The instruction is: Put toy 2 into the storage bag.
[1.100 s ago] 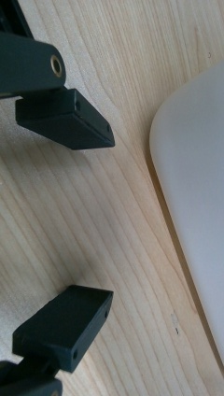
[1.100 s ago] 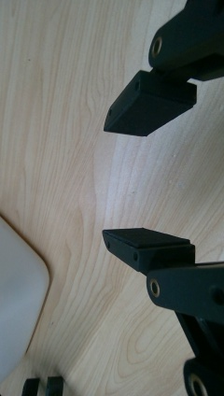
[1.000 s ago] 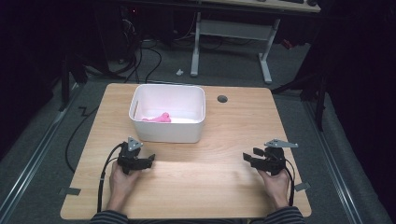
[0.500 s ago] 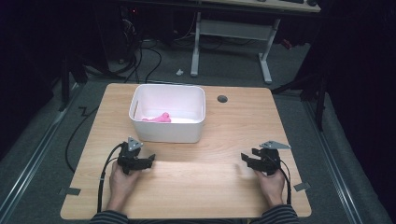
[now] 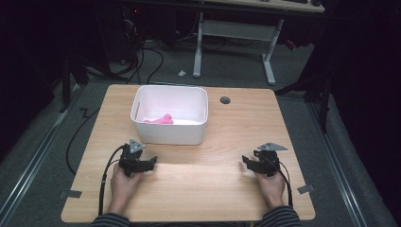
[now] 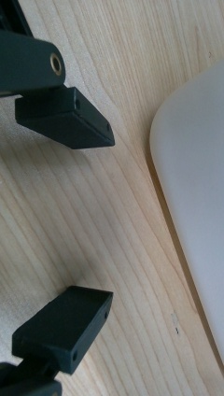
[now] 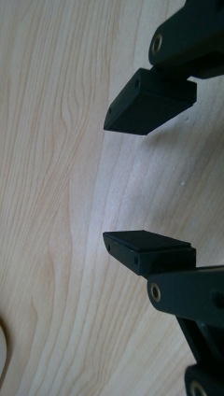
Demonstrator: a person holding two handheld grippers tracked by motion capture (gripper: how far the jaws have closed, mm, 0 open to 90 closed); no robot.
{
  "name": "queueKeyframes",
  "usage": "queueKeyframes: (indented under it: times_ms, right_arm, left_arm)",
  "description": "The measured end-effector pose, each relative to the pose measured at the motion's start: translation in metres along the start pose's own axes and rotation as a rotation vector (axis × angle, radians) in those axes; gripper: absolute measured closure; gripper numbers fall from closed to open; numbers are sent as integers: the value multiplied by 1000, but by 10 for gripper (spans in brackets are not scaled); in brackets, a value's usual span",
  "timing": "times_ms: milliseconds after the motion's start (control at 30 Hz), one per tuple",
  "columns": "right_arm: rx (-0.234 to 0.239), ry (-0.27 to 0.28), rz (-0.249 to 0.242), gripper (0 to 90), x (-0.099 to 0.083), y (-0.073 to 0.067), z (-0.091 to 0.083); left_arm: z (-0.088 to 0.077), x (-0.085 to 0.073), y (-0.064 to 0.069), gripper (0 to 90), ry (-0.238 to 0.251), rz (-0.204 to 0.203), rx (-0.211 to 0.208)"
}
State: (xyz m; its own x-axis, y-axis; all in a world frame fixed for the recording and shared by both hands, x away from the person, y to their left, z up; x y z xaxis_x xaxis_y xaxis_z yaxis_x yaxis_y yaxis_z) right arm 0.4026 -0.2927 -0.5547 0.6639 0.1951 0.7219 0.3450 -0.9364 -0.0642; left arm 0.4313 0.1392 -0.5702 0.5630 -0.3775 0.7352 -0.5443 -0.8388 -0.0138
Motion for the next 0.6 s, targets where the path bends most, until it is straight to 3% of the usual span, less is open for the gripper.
queueKeyframes:
  times_ms: [400, 600]
  right_arm:
    - [-56, -10, 15, 357, -2, 8, 8]
    - [-76, 3, -6, 326, -4, 8, 10]
  left_arm:
    - [0, 0, 0, 214, 0, -1, 0]
    - [0, 0, 0, 214, 0, -1, 1]
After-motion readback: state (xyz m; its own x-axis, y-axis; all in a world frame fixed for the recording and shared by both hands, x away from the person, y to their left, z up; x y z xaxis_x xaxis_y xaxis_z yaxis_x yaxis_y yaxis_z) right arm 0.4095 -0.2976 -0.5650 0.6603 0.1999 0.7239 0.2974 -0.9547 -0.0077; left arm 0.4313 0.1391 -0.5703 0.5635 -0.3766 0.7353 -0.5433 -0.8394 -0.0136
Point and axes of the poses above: each handheld gripper's, and its own axes: z roughly forward along the jaws, x roughly out of its top, y roughly to its right, the point moved 5 cm from there along z, roughly forward along the jaws, and after that the axes turned 2 degrees about z, right-handed, at the moved point
